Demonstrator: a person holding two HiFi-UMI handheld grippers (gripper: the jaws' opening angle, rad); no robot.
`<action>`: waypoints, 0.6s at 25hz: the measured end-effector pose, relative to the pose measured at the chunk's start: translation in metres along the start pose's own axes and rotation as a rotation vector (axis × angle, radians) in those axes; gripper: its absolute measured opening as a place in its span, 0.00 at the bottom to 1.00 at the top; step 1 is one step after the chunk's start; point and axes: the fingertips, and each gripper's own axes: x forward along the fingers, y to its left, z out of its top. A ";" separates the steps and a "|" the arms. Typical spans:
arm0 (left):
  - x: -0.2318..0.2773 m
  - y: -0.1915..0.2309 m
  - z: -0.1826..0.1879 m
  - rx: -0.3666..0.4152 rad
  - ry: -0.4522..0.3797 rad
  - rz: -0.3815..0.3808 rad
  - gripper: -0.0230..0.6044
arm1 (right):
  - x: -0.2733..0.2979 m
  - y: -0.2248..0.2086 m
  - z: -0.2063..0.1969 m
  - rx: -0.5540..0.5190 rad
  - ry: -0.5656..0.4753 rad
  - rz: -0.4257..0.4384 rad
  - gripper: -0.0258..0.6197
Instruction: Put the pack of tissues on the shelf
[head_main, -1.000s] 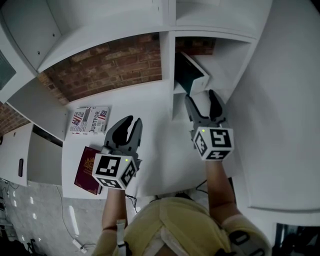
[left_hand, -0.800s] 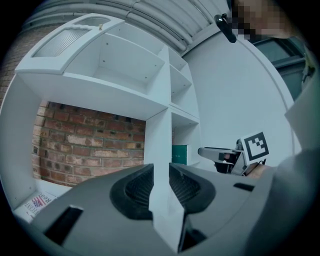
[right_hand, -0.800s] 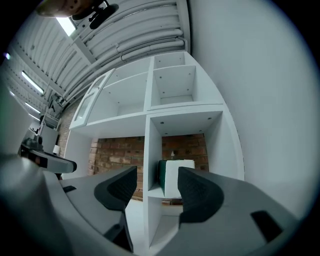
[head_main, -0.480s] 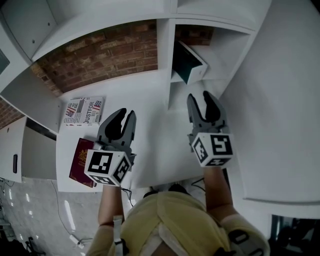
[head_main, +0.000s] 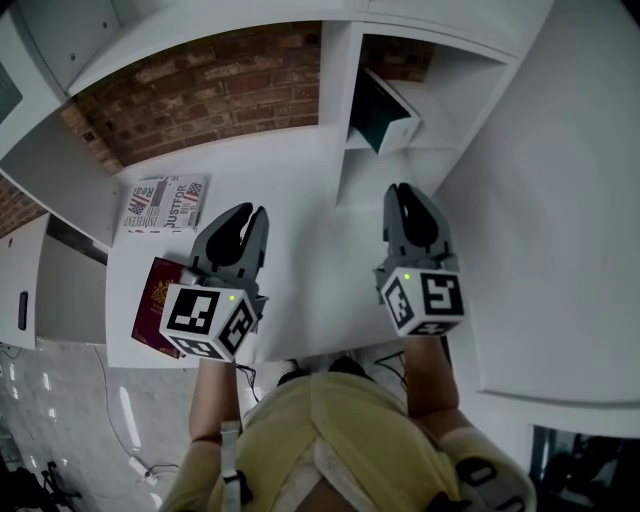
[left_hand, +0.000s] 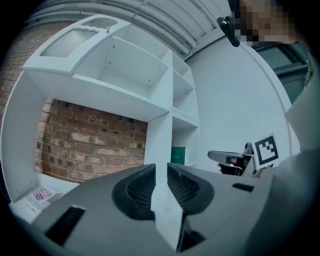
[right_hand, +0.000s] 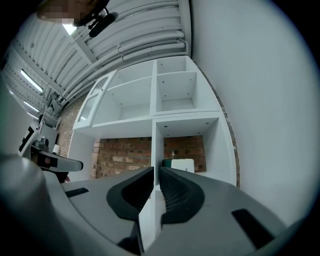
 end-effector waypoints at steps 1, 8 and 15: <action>-0.001 0.000 0.000 -0.001 0.001 0.001 0.15 | -0.001 0.000 0.001 -0.003 -0.001 -0.004 0.09; -0.007 0.001 -0.001 0.011 0.005 0.009 0.15 | -0.007 0.005 0.000 0.005 -0.009 0.002 0.04; -0.011 0.009 -0.001 0.023 0.005 0.022 0.15 | -0.005 0.015 -0.001 0.013 0.011 0.041 0.04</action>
